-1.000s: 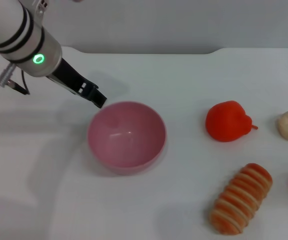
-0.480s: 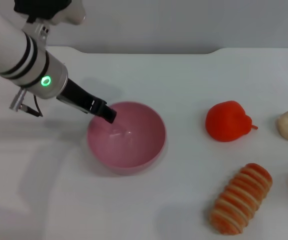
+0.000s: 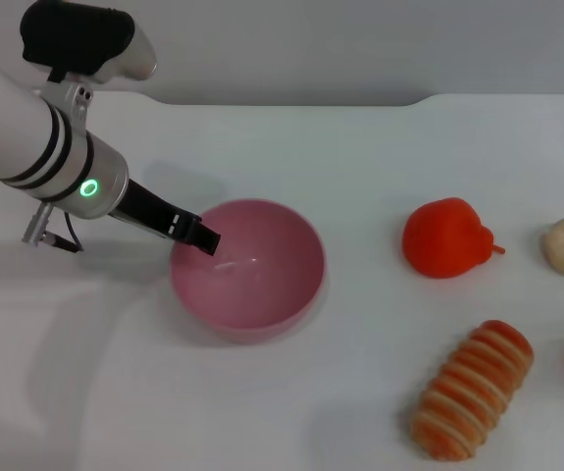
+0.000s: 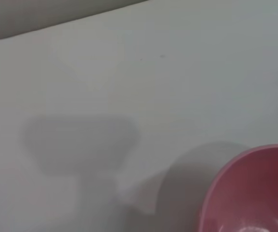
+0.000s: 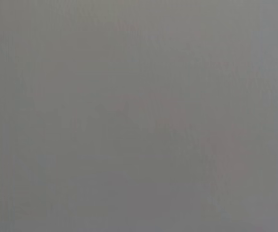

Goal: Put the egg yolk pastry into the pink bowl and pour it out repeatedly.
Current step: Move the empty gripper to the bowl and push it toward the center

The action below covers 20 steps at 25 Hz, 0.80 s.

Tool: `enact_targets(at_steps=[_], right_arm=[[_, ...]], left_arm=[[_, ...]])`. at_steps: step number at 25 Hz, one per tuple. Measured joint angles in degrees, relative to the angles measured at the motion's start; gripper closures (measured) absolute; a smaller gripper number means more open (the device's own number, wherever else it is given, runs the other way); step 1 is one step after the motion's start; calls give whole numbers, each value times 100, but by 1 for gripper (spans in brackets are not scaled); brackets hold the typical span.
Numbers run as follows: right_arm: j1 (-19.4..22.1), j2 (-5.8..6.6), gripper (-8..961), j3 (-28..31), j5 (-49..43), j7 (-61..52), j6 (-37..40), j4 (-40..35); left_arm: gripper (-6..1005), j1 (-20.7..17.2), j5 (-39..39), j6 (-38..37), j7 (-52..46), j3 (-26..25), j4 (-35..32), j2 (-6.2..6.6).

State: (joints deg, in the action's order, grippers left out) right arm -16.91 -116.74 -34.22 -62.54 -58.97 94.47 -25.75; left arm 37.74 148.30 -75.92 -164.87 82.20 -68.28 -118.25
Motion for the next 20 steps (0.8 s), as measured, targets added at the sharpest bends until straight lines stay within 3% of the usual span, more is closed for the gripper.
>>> enact_targets(at_steps=[8,20], right_arm=[[-28,3,373,46,-4,44,0,0],[-32,31,375,49,27,53,-66,44]], left_arm=[[339,-67,-73,535,-1,207,424,-12],[347,-74,-225,658,-1,267,607,-4]])
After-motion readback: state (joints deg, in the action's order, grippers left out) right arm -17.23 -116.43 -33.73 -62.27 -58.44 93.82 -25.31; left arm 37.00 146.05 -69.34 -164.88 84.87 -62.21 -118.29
